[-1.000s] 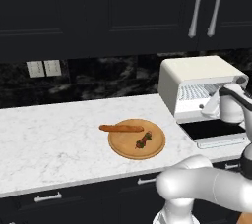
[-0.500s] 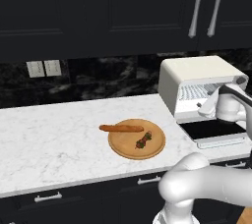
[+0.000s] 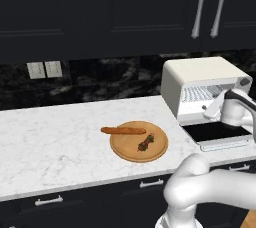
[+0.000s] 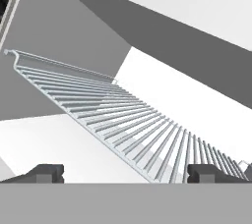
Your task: Pick up the kebab skewer and baguette bread, and place them inside the toaster oven. Close the toaster oven door and start by setting the timer.
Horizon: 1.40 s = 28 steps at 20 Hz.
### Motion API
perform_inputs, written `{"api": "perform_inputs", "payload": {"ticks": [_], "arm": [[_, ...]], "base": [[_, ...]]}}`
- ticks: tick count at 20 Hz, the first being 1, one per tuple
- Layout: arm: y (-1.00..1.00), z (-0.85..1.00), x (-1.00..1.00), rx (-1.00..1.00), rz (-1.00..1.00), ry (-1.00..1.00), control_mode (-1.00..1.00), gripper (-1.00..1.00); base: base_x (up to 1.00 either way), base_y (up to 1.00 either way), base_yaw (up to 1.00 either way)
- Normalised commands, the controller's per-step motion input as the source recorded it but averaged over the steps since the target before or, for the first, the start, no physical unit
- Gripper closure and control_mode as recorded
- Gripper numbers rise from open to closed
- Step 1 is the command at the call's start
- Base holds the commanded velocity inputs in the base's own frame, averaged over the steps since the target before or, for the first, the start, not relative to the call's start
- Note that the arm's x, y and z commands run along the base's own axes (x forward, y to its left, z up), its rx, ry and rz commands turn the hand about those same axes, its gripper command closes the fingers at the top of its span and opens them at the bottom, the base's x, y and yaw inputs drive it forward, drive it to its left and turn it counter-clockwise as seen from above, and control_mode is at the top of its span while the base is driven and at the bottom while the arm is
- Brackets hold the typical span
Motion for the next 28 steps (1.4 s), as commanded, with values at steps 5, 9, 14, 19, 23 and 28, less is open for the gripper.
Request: {"api": "perform_inputs", "payload": {"ticks": [5,9,14,19,23,28], "arm": [[0.0,-0.1,0.22,-0.03,0.0,-0.05,-1.0,-1.0],[0.0,0.0,0.26,-0.03,0.0,-0.09,-1.0,-1.0],[0.0,0.0,0.22,-0.04,0.0,-0.06,-1.0,-1.0],[0.0,0.0,0.05,-0.02,0.0,-0.01,-1.0,1.0],[0.0,0.0,0.0,0.0,0.0,0.0,-1.0,1.0],[0.0,0.1,0.0,0.0,0.0,0.0,-1.0,1.0]], "base": [[0.0,0.0,0.0],[0.0,0.0,0.0],[0.0,0.0,0.0],[0.0,0.0,0.0],[0.0,0.0,0.0],[0.0,0.0,0.0]]}}
